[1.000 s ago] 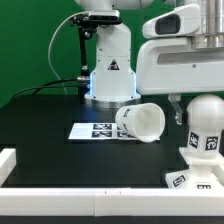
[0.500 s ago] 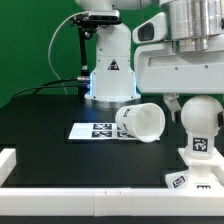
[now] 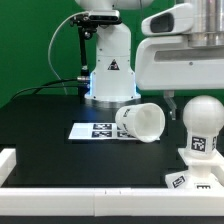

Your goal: Assemble lamp

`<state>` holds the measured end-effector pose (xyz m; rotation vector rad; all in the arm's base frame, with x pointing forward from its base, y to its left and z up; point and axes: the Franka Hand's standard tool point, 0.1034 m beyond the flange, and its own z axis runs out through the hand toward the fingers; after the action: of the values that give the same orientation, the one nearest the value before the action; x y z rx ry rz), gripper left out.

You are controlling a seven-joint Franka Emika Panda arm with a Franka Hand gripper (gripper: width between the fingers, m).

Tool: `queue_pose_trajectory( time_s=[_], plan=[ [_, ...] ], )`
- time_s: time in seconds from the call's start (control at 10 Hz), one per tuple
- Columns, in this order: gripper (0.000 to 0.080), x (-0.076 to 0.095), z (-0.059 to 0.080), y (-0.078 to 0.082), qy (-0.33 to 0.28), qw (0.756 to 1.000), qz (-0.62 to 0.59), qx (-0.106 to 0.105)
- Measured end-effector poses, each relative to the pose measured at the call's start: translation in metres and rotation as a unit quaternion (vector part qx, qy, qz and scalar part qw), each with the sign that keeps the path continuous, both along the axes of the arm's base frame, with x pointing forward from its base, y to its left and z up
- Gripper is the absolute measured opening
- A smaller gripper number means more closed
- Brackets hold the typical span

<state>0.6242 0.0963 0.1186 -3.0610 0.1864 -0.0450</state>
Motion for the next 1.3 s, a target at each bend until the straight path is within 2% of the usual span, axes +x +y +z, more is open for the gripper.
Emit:
queue_pose_trajectory(
  time_s=[0.1,0.3,0.5,0.6,0.7,1.0,1.1,1.3],
  plan=[
    [0.0699,0.0026,-0.0003,-0.0085,0.001,0.998,0.068,-0.001],
    [0.0699,0.0029,-0.0009,-0.0101,-0.003,0.993,0.116,-0.005],
    [0.0699,0.0019,-0.0049,-0.0070,-0.023,0.966,0.255,-0.023],
    [0.0699,0.0001,-0.0072,-0.0033,-0.027,0.959,0.282,-0.024],
    [0.0699,-0.0001,-0.0083,-0.0030,-0.033,0.941,0.337,-0.028],
    [0.0690,0.0000,-0.0085,-0.0036,-0.032,0.947,0.320,-0.027],
    [0.0574,-0.0001,-0.0085,-0.0028,-0.031,0.956,0.289,-0.023],
    [0.0574,0.0004,-0.0082,-0.0028,-0.028,0.977,0.211,-0.020]
  ],
)
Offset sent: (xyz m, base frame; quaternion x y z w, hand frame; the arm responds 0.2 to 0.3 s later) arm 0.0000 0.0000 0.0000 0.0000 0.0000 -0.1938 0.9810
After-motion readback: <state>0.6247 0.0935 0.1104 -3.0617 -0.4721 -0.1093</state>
